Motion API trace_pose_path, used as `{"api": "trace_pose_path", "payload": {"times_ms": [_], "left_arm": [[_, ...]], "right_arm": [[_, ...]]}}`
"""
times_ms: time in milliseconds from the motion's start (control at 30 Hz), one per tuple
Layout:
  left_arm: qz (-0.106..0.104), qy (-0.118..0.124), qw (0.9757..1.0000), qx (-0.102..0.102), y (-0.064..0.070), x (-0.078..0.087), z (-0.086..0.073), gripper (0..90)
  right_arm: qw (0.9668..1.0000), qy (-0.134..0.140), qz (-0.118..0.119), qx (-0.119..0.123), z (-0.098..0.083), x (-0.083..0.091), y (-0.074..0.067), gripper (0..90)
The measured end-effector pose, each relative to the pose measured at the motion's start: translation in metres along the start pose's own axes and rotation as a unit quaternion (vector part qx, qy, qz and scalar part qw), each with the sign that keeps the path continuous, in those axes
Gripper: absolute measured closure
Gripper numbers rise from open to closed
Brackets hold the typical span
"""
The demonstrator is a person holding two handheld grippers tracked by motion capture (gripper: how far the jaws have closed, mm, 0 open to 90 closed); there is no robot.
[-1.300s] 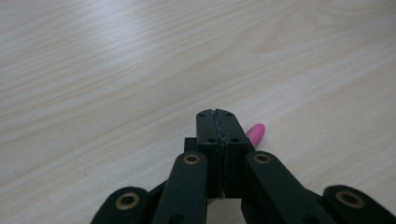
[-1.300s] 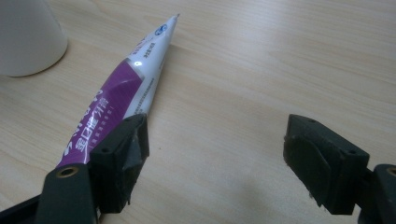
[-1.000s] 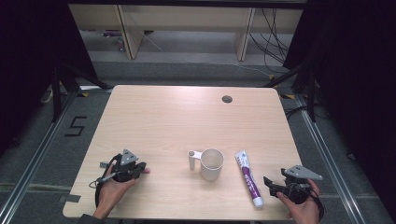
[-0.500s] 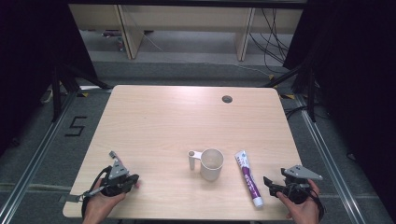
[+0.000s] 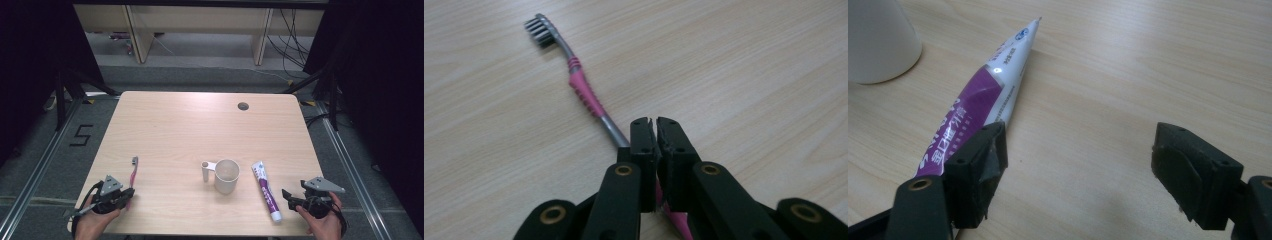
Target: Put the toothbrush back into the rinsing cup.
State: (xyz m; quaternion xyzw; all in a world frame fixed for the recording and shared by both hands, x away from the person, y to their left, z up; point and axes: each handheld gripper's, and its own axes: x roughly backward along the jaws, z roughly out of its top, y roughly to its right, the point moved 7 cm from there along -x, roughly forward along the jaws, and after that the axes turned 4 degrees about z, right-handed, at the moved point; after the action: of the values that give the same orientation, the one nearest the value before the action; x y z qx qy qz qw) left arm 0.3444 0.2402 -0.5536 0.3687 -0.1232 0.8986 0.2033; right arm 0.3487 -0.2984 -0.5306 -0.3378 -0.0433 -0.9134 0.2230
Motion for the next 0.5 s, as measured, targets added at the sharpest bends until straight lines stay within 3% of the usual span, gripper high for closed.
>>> {"api": "trace_pose_path", "payload": {"times_ms": [100,167,200,267,300,467,500], "left_arm": [[0.006,0.012,0.9998,0.011,-0.004,0.001,0.005,78.7],[0.005,0.004,1.0,0.002,-0.006,0.003,0.006,73.4],[0.006,0.009,0.9999,0.011,-0.006,0.002,0.01,73.4],[0.008,0.006,0.9999,0.007,-0.01,0.002,0.014,64.4],[0.014,0.007,0.9997,0.019,-0.011,0.001,0.018,61.4],[0.022,-0.019,0.9991,0.031,-0.019,-0.006,0.025,54.1],[0.02,-0.026,0.999,0.031,-0.02,-0.007,0.026,53.4]], "right_arm": [[1.0,0.0,-0.001,0.003,0.0,0.0,0.0,23.6],[1.0,0.001,0.0,0.002,0.0,0.0,0.0,23.7],[1.0,0.0,-0.001,0.003,0.0,0.0,0.001,23.6],[0.9998,0.004,-0.002,0.021,0.001,0.0,0.003,23.7],[0.9998,0.004,-0.002,0.021,0.001,0.0,0.003,23.7],[0.9997,0.003,-0.002,0.023,0.001,0.0,0.003,23.7],[1.0,0.001,0.001,0.008,0.0,-0.001,0.0,23.6]]}}
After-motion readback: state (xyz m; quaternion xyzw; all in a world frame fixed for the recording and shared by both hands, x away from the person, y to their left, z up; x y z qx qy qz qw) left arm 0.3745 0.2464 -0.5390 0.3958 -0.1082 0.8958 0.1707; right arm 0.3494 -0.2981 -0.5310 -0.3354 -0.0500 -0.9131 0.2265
